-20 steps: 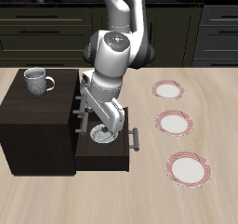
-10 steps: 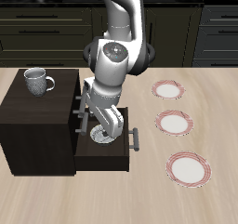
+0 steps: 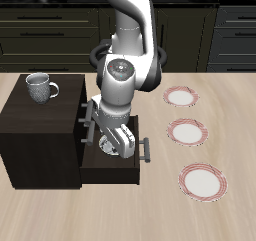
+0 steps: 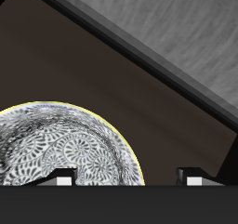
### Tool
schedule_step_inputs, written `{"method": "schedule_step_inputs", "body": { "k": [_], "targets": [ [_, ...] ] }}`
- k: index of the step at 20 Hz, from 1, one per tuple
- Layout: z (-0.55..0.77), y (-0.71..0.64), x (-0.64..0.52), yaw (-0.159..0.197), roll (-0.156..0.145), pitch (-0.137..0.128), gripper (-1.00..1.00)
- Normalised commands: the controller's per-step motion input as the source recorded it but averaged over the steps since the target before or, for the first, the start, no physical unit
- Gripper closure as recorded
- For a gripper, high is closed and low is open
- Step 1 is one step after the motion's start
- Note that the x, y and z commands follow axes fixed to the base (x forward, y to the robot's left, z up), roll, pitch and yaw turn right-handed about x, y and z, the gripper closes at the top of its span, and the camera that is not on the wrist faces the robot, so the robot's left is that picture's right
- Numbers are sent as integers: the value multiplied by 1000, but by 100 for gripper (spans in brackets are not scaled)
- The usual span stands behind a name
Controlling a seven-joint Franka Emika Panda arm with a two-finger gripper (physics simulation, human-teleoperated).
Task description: Place the bowl on the nearest plate relative to the robot
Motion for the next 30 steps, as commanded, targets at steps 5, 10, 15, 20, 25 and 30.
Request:
{"method": "schedule_step_inputs", "body": {
  "k": [5, 10, 15, 20, 25, 30],
  "targets": [
    [-35, -13, 73, -16, 20, 10, 100],
    [204, 41, 46, 21, 20, -37, 100],
    [355, 155, 1, 27, 29, -41, 100],
    [487, 99, -111, 32, 22, -61, 100],
    [703, 137, -244, 81, 27, -105, 100],
    [527, 145, -236, 119, 24, -62, 100]
  ]
}}
